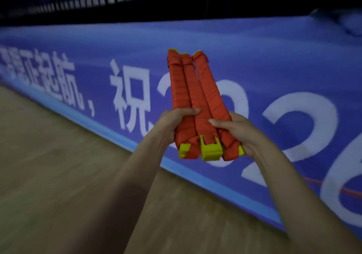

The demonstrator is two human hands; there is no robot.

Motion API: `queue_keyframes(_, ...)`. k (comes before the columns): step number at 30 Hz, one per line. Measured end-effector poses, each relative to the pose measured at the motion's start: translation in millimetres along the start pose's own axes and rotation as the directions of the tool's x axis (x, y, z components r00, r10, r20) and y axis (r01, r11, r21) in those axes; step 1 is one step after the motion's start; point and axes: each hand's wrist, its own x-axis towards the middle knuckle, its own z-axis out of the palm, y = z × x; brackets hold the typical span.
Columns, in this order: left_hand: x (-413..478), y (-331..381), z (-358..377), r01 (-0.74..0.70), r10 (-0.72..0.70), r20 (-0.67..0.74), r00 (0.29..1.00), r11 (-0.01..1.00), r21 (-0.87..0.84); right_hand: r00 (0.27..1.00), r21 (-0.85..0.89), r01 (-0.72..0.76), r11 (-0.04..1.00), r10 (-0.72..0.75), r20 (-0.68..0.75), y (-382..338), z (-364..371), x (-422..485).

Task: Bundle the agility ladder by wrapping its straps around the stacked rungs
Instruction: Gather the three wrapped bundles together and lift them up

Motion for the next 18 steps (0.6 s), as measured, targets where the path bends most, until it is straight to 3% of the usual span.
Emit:
queue_keyframes(7,19,75,113,-0.11,0.101,0.202,0.974,0.993,0.033,0.981,-0.019,0.145,0.989,-0.146,-0.131,-97,-74,4)
queue_keyframes(18,114,152,208,-0.19,0.136,0.549,0.825,0.981,0.041,0.915,-0.031,0.267,0.963,-0.264,-0.305,-163,-147,75)
